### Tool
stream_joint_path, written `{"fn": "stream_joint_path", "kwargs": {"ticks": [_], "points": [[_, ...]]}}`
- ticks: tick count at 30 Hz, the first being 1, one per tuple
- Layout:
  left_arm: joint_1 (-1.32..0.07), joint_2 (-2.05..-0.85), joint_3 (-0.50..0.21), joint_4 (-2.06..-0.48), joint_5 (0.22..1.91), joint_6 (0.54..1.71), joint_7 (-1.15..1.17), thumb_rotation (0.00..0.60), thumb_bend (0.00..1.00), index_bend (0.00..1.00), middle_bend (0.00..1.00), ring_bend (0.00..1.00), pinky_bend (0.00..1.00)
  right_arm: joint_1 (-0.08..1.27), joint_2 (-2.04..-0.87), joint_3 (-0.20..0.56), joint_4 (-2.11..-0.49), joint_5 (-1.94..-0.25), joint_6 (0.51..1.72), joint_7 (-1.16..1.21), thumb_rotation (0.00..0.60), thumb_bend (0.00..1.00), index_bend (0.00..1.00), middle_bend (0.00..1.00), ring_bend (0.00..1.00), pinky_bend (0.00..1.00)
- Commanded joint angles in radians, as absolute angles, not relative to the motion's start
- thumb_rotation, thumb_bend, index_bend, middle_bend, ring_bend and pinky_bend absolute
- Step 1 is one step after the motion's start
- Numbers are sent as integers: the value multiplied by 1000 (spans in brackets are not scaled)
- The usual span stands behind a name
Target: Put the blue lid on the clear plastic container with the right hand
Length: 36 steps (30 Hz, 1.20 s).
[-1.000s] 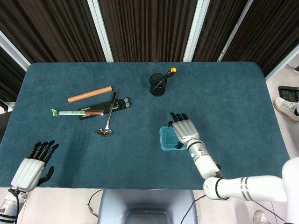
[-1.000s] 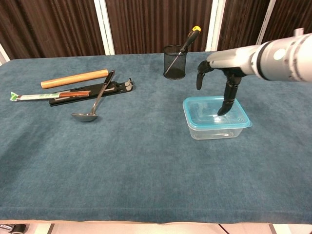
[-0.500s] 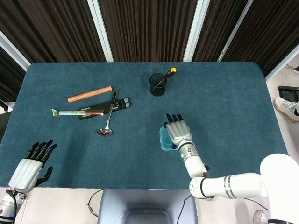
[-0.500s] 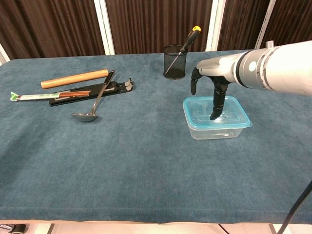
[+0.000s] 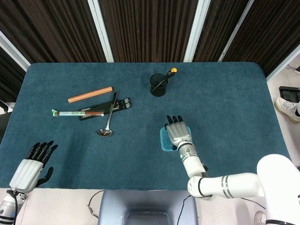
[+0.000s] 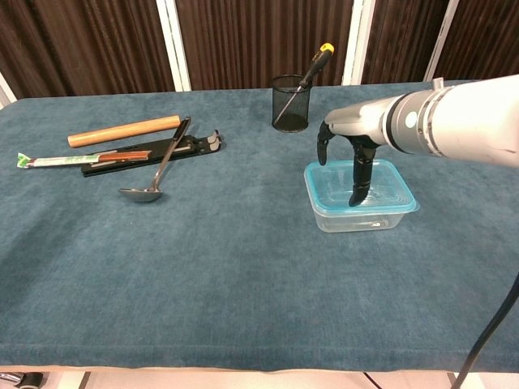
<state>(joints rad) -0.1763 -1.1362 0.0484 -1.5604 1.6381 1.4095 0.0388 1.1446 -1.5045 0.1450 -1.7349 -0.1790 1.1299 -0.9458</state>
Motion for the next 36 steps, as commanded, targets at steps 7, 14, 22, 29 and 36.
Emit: {"fn": "stream_joint_path", "kwargs": {"ticks": [7, 14, 22, 29, 36], "points": [[-177, -1137, 48, -1561, 1638, 1409, 39, 600, 497, 0, 2, 1, 43, 1143, -1515, 143, -1718, -177, 1127, -955, 600, 211, 419, 83, 0, 24], [-177, -1136, 48, -1560, 1637, 1409, 38, 600, 496, 0, 2, 1, 42, 1143, -1520, 142, -1710, -178, 1119, -960, 600, 211, 418, 83, 0, 24], [-176, -1136, 49, -1560, 1639, 1412, 37, 600, 497, 0, 2, 1, 42, 1142, -1524, 140, -1704, -173, 1116, -968, 600, 211, 413, 83, 0, 24], [-179, -1131, 46, -1565, 1637, 1410, 35, 600, 496, 0, 1, 1, 42, 1141, -1536, 138, -1692, -175, 1115, -972, 600, 211, 413, 83, 0, 24], [-175, -1136, 50, -1557, 1642, 1416, 30, 600, 496, 0, 1, 1, 42, 1139, -1533, 140, -1697, -176, 1114, -972, 600, 211, 414, 83, 0, 24]]}}
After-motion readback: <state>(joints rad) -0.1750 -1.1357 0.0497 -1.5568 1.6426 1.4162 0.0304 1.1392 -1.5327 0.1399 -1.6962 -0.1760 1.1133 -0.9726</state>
